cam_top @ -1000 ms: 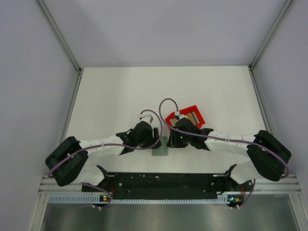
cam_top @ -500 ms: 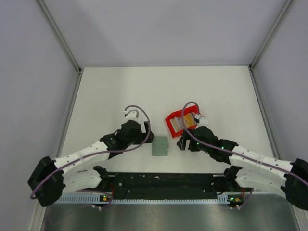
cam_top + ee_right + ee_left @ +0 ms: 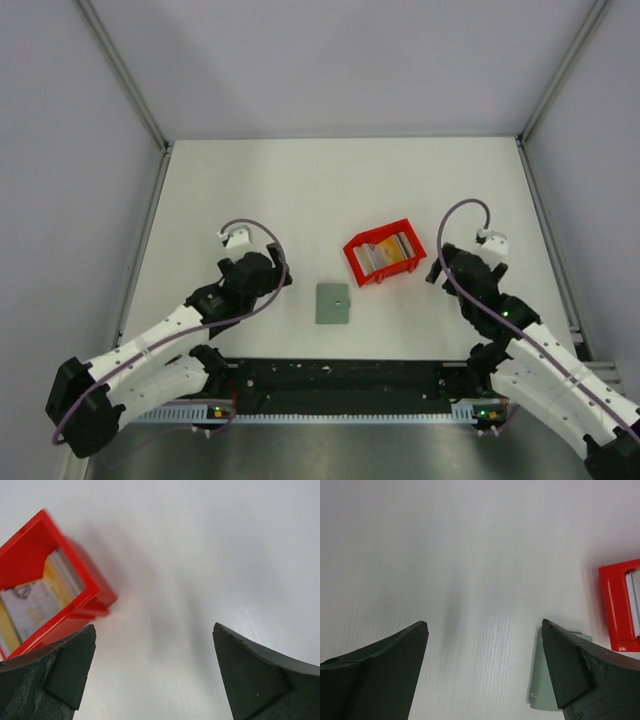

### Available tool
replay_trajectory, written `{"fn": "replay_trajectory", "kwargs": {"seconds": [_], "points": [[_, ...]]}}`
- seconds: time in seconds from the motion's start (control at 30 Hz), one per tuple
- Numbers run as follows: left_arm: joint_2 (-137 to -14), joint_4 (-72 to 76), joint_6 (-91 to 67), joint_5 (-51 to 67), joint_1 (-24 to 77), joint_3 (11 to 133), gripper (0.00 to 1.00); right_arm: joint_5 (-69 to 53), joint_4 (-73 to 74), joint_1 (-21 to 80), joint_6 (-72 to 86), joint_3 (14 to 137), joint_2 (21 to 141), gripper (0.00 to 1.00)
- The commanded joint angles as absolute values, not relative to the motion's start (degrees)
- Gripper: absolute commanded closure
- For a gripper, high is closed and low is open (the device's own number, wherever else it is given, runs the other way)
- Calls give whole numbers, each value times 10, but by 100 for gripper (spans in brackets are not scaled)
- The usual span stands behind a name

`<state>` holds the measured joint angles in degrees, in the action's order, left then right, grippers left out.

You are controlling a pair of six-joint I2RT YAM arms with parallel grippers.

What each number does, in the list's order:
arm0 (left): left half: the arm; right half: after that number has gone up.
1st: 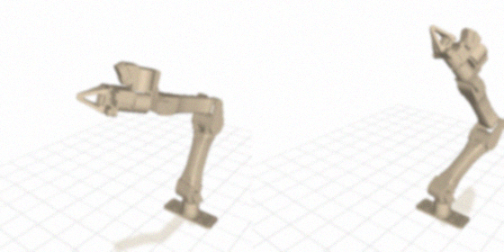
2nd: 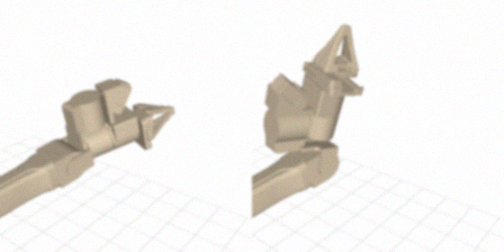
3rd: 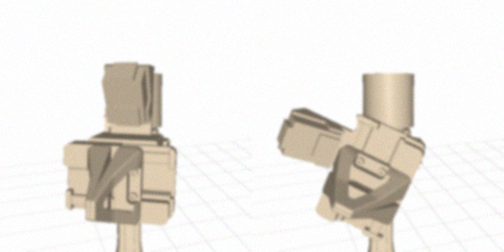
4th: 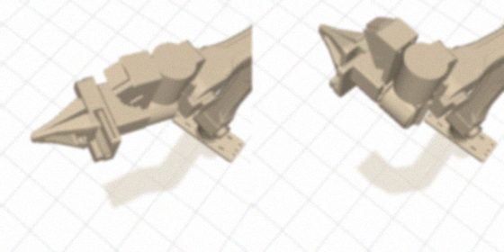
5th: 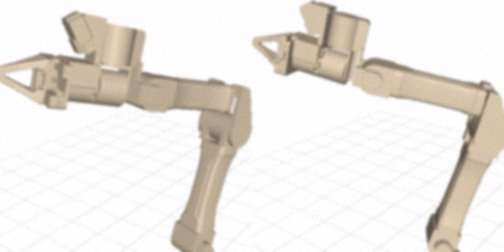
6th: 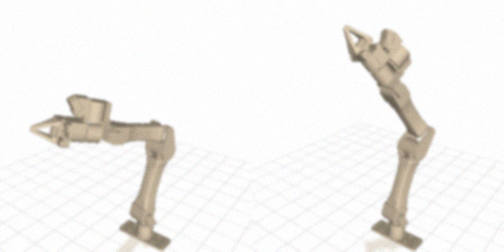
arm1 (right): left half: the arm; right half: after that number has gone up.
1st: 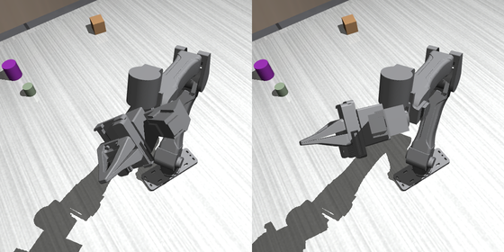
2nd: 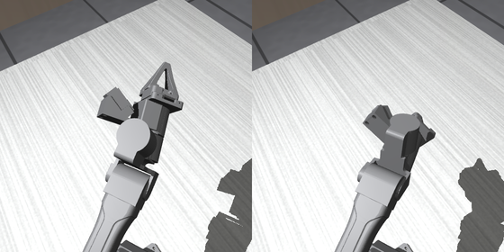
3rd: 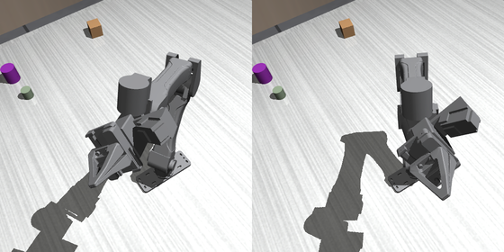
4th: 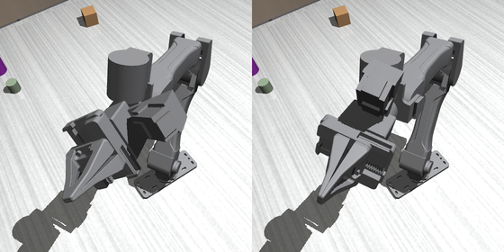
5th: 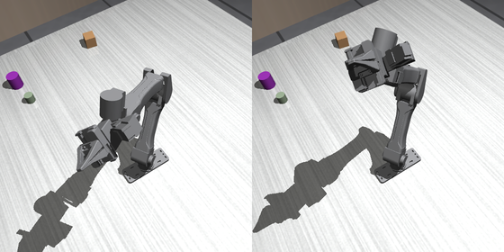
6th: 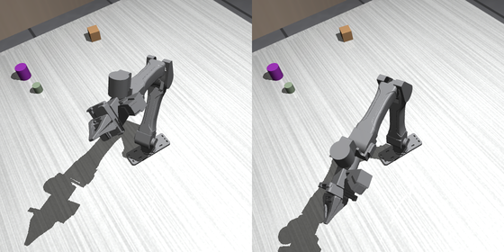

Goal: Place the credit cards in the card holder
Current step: Reset both arms

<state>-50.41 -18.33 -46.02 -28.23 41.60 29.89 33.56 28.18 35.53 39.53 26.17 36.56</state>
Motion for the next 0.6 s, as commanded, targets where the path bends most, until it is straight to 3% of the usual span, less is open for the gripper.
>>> {"fn": "replay_trajectory", "kwargs": {"seconds": [0.0,0.13,0.27,0.57], "points": [[-502,-216,-455,-363,414,324,2,363,308,232,338,287,347,1],[-502,-207,-437,-394,410,327,2,305,256,114,318,265,341,1],[-507,-186,-408,-399,409,330,1,309,143,113,275,220,338,1],[-513,-135,-388,-374,410,309,1,340,-15,112,188,191,465,1]]}}
